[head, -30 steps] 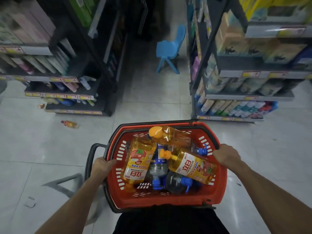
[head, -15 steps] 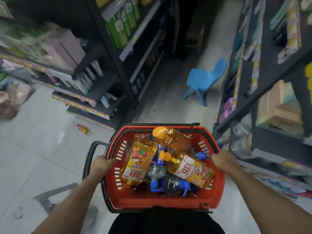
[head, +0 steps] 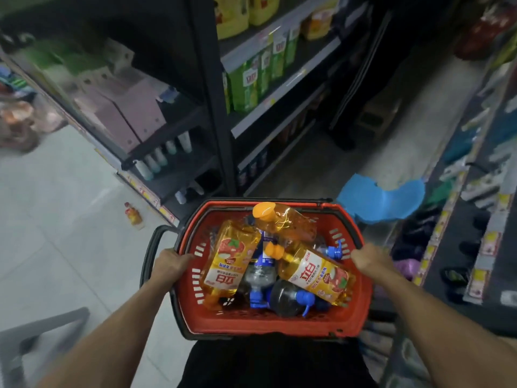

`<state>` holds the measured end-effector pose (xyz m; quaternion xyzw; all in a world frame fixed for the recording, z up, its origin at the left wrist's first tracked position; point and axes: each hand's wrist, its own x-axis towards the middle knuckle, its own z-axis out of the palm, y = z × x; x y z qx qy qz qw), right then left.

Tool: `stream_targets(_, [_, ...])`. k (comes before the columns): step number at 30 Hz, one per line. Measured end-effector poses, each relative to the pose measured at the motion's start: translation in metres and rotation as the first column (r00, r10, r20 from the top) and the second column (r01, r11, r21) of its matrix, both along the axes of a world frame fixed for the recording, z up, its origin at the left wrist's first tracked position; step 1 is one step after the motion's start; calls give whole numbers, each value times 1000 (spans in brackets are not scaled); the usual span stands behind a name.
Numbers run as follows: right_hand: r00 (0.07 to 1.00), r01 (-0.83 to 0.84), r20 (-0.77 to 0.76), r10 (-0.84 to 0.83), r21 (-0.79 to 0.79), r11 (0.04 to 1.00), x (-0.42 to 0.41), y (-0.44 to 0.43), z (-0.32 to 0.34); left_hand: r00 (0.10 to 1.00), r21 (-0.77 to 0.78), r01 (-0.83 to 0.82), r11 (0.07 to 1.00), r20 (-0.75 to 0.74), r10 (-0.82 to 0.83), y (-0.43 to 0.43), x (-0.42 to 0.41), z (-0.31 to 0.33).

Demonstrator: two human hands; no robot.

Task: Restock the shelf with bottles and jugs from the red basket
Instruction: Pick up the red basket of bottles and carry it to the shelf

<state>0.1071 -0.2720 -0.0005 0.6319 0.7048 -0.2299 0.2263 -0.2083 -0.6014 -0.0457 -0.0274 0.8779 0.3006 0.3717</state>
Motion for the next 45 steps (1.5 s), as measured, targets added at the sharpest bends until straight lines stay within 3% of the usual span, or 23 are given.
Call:
stream_targets(5, [992, -125, -3, 125, -47, 991, -60, 90, -18, 993, -52, -110, 993, 27, 111, 52, -15, -2])
stream_targets(10, [957, -290, -22, 290, -100, 952, -124, 187, -36, 940, -85, -336, 938, 34, 339, 101, -1, -4])
stream_targets(15, [857, -514, -38, 514, -113, 850, -197, 280, -28, 794, -104, -597, 796, 65, 604, 154, 69, 8])
stream_targets(19, [722, -688, -38, 691, -136, 712, -235, 318, -22, 663, -103, -738, 667, 71, 745, 191, 116, 8])
stream_targets(28, [357, -934, -15, 934, -37, 356, -290, 283, 0, 289, -53, -953, 298, 131, 948, 208, 244, -32])
stream_targets(36, [163, -983, 55, 985, -81, 167, -302, 244, -14, 167, -90, -981, 171, 56, 984, 217, 300, -34])
stream_targets(45, [-60, -959, -26, 998, -275, -65, -381, 256, -71, -58, -235, -971, -39, 74, 996, 287, 300, -50])
